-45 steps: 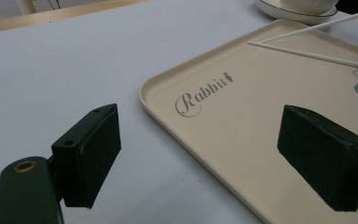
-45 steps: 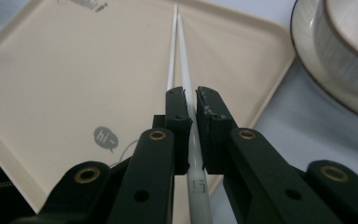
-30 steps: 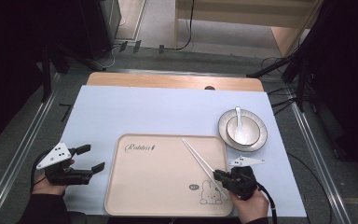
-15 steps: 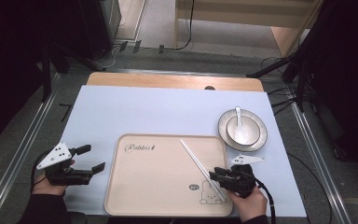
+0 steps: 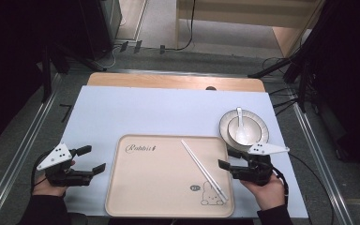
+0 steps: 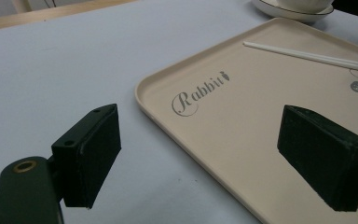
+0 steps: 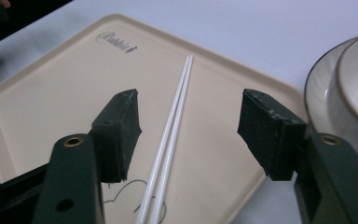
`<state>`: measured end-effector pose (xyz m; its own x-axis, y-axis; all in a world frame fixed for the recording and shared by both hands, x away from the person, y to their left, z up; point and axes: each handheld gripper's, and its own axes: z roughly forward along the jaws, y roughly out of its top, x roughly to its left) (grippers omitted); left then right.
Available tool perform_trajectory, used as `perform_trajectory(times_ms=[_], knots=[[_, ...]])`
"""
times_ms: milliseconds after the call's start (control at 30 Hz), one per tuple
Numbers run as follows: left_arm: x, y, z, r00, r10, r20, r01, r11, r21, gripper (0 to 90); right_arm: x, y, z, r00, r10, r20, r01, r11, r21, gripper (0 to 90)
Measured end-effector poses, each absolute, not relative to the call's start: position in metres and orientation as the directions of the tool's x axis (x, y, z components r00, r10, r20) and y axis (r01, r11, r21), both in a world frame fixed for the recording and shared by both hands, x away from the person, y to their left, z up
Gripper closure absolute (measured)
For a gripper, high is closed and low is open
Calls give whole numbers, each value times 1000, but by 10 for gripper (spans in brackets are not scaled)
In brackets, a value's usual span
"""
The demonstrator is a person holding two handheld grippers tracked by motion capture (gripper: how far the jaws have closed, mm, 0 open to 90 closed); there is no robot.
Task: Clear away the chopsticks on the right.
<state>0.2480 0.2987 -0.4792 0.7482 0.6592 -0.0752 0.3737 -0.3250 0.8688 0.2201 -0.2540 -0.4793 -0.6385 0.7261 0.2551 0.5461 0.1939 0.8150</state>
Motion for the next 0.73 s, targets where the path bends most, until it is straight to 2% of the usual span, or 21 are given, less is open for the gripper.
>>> perform_trajectory(times_ms=[300, 400, 567, 733], knots=[[248, 298, -480, 751, 656, -76, 374, -327, 868, 136, 230, -292, -475, -684, 699, 209, 479, 214, 851, 298], [248, 298, -480, 751, 656, -77, 373, -326, 869, 136, 231, -306, -476, -656, 731, 189, 459, 188, 868, 285], [248, 298, -479, 752, 655, -77, 373, -326, 869, 136, 230, -322, -475, -628, 748, 215, 464, 138, 875, 278], [248, 298, -479, 751, 656, -79, 375, -324, 869, 136, 229, -322, -474, -629, 751, 201, 457, 147, 877, 275]])
